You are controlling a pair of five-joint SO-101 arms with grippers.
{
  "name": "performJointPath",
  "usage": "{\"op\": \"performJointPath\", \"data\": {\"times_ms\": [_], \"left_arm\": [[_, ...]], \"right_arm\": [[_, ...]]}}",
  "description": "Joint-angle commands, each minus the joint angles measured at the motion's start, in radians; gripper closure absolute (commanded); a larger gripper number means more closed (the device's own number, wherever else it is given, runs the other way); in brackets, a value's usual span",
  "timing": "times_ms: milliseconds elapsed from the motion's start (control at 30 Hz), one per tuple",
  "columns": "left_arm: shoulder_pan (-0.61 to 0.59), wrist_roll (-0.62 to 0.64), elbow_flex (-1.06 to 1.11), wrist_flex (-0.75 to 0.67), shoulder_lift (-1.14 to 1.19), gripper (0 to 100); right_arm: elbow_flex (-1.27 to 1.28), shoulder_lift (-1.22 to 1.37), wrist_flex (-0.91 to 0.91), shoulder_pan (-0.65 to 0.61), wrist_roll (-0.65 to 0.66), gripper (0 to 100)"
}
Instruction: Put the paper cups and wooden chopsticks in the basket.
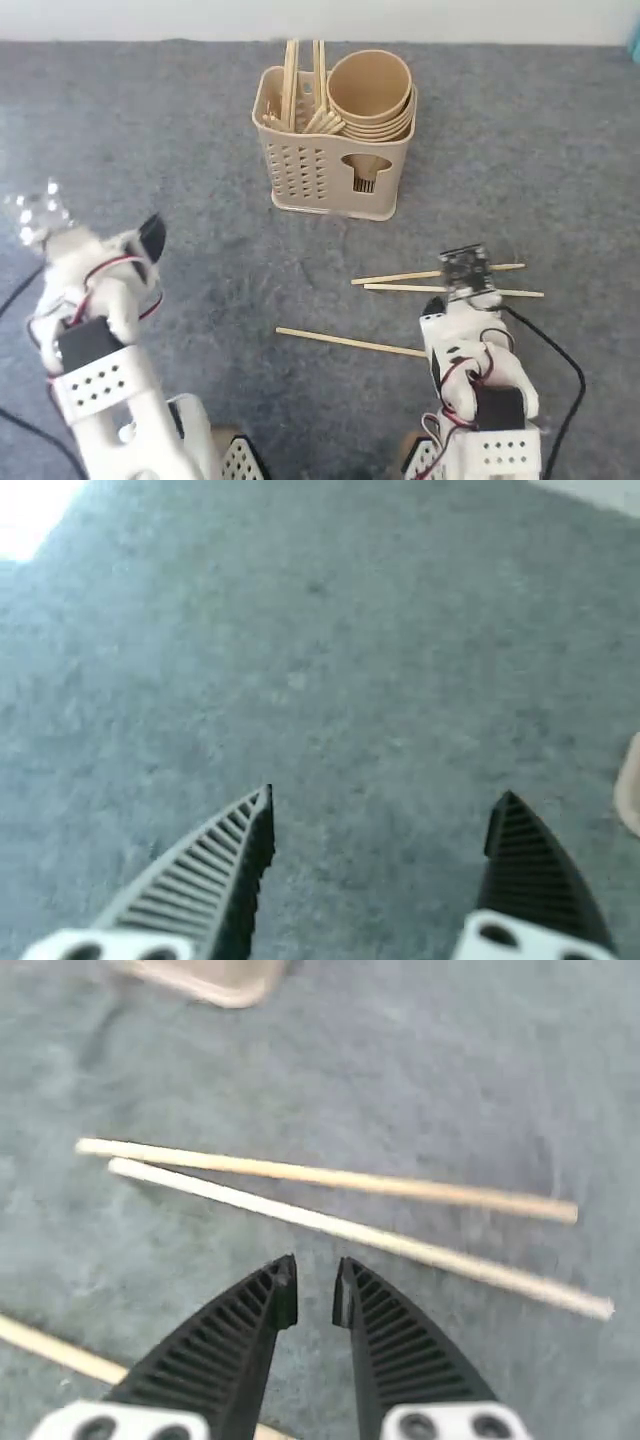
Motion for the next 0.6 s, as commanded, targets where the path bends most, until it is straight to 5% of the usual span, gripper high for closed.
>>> {"op": "performJointPath", "data": {"times_ms": [0, 300, 567], "left_arm": [[-0.106, 0.005, 0.105, -0.127, -0.023, 68], [-0.161, -0.092, 0.255, -0.233, -0.02, 68], [-0.166, -0.097, 0.288, -0.308, -0.017, 68]], "right_arm": [[-0.123, 0.004, 0.001, -0.073, 0.106, 92.4], [-0.476, 0.545, 0.001, -0.208, 0.02, 92.3], [-0.611, 1.079, -0.045, -0.605, 0.015, 92.0]]}}
